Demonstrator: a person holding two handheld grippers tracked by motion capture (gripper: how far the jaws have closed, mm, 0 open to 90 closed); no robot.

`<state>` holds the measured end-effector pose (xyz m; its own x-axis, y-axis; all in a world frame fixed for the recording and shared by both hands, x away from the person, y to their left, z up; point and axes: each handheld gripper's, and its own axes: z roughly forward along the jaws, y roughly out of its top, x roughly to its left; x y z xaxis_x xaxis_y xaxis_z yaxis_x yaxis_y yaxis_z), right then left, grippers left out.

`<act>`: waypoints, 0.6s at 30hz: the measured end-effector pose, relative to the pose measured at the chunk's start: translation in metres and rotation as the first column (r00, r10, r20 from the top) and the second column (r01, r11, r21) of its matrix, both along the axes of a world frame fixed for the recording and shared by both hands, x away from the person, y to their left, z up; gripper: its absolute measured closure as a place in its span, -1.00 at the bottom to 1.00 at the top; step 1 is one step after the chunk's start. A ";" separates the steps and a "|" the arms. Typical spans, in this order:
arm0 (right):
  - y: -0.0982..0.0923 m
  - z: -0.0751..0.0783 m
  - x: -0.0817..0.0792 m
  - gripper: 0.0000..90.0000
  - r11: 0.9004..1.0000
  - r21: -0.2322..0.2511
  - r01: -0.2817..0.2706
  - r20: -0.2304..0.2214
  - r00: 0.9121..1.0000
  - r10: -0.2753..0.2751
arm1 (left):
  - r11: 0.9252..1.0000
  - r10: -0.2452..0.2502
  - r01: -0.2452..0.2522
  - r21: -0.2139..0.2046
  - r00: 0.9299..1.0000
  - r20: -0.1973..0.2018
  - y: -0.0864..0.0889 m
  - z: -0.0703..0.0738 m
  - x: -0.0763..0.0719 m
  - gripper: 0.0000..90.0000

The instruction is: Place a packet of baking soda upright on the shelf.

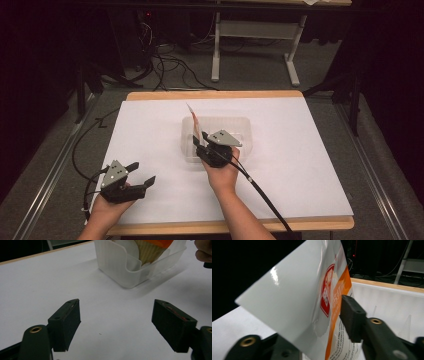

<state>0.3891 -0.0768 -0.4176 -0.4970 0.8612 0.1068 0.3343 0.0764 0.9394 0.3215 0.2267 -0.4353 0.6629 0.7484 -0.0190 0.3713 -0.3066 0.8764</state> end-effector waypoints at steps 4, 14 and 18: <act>0.004 0.005 0.000 -0.02 1.000 -0.020 0.007 0.003 1.000 -0.007 | 1.000 0.001 -0.001 0.000 1.000 0.001 0.000 0.000 0.000 -0.48; 0.008 0.017 0.000 -0.55 0.999 -0.044 0.002 0.008 1.000 -0.002 | 1.000 0.003 -0.003 -0.003 1.000 0.003 0.001 0.000 0.000 -0.48; 0.007 0.018 0.000 -0.65 0.999 -0.046 -0.004 0.002 1.000 0.004 | 1.000 0.005 -0.005 -0.004 1.000 0.005 0.001 0.000 0.000 -0.48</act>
